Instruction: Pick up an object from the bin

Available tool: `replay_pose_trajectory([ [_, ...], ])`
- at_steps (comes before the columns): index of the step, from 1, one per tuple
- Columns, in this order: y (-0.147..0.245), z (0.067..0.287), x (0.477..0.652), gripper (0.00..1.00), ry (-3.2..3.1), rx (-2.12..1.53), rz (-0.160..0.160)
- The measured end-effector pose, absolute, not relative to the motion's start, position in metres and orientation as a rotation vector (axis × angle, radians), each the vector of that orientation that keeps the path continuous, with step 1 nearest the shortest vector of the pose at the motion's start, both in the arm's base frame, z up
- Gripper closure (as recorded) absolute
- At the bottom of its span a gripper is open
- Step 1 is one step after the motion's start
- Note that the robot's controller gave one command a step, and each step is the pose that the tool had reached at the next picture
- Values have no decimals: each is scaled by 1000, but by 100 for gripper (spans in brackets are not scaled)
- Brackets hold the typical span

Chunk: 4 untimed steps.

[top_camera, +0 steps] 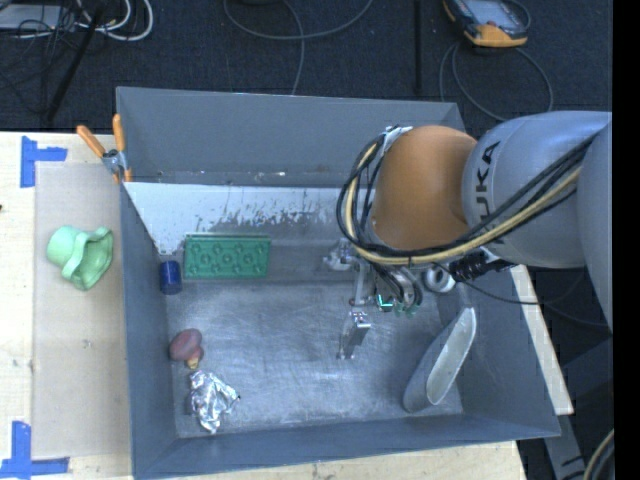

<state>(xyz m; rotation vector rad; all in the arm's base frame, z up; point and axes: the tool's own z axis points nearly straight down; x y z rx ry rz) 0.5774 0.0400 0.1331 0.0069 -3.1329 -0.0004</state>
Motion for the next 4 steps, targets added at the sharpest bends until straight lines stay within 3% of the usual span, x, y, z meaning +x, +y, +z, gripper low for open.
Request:
replay_pose_trajectory([
  [1,-57,71,545,0,-3131,317,-1],
  [2,-127,155,526,0,-3143,156,7],
  [3,-126,105,559,0,-3097,566,-33],
  [4,-137,200,601,0,-3144,212,2],
])
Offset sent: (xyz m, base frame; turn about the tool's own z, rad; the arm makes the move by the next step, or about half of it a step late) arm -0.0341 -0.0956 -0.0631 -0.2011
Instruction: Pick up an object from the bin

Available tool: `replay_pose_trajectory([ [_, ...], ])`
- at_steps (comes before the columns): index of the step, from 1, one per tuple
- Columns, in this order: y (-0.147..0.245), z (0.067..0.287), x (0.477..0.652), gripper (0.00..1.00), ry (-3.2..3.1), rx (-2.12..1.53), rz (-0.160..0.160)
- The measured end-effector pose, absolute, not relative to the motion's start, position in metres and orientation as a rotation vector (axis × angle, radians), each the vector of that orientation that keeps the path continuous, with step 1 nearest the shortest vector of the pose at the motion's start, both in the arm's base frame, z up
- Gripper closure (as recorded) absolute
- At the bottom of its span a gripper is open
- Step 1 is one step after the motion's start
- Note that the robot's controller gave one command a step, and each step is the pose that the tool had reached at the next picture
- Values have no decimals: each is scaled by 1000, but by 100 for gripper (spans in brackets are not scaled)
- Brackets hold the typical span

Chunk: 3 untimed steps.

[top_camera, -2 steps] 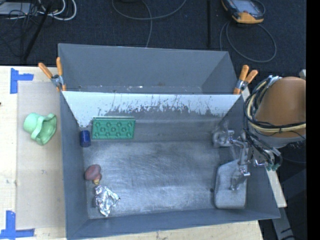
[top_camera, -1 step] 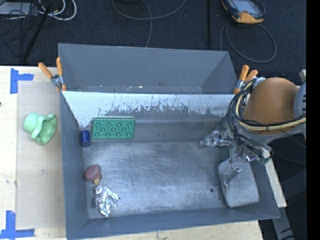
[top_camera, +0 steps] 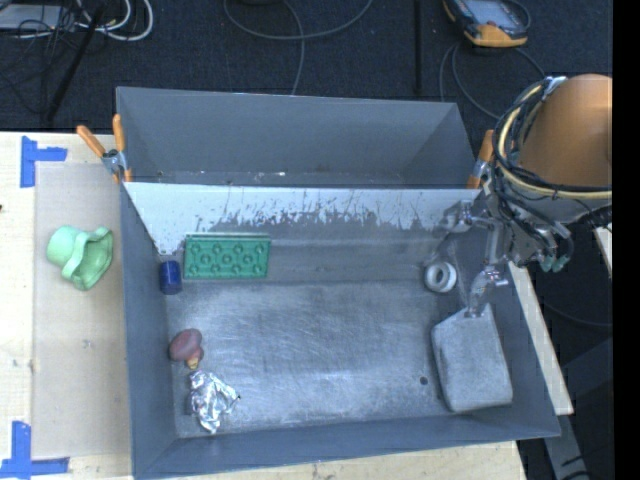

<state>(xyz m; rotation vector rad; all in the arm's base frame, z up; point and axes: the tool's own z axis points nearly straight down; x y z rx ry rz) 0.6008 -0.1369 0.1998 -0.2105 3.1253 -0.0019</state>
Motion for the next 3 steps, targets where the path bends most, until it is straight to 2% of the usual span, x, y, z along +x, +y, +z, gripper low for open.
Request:
replay_pose_trajectory([
  [1,-142,91,562,0,3136,-157,42],
  [2,-140,89,557,100,3155,-167,52],
  [3,-126,249,566,100,3097,-474,-3],
])
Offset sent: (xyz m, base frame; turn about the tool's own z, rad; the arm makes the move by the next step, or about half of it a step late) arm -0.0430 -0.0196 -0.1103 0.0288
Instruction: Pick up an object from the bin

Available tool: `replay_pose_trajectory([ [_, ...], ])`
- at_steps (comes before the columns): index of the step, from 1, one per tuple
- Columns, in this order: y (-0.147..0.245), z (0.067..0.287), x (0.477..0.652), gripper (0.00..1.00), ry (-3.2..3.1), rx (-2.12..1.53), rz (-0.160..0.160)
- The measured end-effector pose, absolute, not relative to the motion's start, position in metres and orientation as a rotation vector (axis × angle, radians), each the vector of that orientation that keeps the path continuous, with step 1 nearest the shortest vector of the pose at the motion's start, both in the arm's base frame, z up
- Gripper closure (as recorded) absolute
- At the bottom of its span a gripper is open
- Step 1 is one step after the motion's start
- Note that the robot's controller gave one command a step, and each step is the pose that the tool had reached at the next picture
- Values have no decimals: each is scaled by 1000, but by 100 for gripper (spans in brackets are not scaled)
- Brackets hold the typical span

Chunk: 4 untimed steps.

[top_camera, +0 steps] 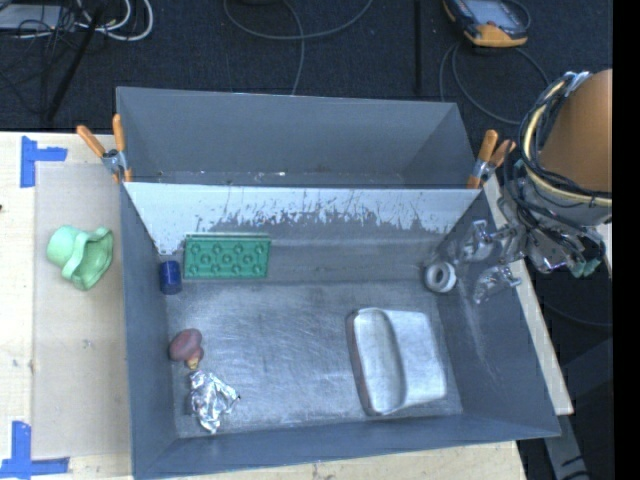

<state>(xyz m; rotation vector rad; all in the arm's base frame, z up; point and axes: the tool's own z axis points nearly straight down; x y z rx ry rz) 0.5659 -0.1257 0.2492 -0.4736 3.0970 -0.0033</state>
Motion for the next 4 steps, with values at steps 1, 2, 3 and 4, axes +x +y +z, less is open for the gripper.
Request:
replay_pose_trajectory([
  [1,-126,245,564,0,3105,-469,1],
  [2,-69,140,582,0,3123,-400,9],
  [3,-62,98,573,0,3090,-494,-7],
  [4,-63,96,567,100,3119,-497,-3],
])
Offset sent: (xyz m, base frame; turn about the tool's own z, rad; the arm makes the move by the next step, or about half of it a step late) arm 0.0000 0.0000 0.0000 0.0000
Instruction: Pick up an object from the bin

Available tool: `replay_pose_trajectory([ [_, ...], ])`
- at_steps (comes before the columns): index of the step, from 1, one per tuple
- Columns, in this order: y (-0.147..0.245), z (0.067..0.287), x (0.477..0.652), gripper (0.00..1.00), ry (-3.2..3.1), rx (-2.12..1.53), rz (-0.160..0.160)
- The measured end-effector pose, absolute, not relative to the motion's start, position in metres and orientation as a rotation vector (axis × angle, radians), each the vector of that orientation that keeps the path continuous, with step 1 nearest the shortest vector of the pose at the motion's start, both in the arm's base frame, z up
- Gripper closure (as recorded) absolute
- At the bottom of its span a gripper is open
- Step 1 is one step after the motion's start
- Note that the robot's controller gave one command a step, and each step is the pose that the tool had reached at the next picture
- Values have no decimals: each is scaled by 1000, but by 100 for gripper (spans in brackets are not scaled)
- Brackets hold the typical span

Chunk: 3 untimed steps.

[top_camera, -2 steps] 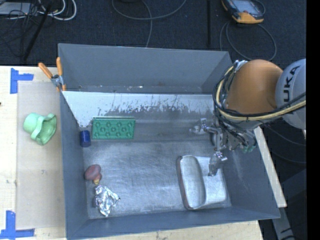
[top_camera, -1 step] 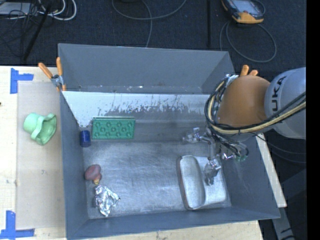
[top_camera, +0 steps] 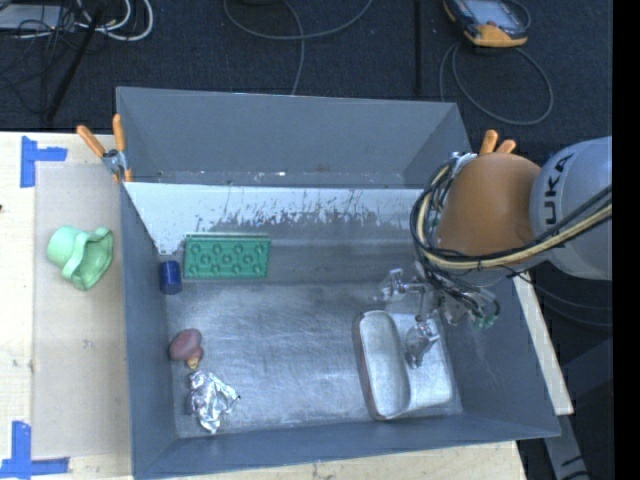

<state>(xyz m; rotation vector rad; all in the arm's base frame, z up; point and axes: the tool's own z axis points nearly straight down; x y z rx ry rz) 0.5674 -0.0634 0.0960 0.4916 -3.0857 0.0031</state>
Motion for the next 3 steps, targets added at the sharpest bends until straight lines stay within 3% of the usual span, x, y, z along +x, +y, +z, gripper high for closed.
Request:
replay_pose_trajectory([
  [1,-70,272,568,100,-3058,758,5],
  [2,-66,125,580,100,-2974,993,-8],
  [3,-74,228,571,100,-2798,1436,0],
])
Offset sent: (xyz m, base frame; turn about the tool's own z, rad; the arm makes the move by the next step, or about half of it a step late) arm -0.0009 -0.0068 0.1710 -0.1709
